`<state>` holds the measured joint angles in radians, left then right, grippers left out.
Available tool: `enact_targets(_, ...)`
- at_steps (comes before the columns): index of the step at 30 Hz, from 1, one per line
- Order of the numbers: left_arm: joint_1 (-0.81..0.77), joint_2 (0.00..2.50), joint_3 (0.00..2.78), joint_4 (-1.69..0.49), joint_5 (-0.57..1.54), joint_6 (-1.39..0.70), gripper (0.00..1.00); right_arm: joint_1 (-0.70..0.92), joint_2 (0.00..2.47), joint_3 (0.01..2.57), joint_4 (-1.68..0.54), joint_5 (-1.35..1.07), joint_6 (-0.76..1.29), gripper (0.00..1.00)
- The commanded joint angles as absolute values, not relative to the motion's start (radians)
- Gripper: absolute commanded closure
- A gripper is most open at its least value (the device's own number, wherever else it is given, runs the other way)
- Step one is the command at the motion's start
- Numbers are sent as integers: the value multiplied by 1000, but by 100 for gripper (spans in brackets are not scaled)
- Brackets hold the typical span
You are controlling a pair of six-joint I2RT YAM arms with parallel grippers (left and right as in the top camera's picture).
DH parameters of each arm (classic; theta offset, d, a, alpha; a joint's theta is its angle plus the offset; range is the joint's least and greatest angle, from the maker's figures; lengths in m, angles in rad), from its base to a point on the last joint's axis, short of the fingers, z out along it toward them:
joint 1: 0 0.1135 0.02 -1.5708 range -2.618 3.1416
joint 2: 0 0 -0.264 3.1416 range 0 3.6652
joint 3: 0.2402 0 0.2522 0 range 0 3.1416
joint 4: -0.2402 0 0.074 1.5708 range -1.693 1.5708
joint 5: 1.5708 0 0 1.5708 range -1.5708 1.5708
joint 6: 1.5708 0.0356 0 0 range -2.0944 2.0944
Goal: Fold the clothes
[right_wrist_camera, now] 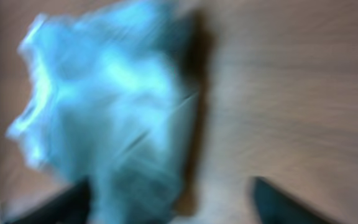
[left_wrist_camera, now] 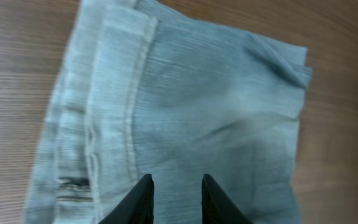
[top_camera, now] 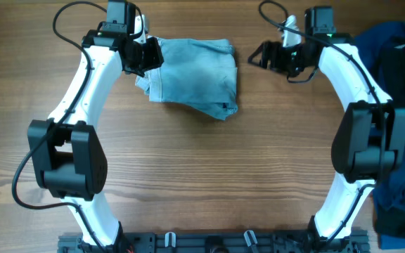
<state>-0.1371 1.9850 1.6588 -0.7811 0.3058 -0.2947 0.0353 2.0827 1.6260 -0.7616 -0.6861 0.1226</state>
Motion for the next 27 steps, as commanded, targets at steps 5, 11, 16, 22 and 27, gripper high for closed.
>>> enact_targets(5,-138,2081,1655,-785,400,-296,76,133,2059,1626,-824,-915,-5,96)
enact_targets(11,-137,2114,1655,-764,415,-296,77,200,2063,1623,-815,-884,42,96)
enact_targets(16,-137,2153,1654,-745,399,-292,77,245,2063,1550,-728,-865,96,96)
enact_targets(22,-137,2191,1654,-719,399,-292,75,290,2065,1338,-446,-805,257,96)
enact_targets(27,-137,2193,1654,-711,361,-292,75,299,2071,1224,-358,-810,428,96)
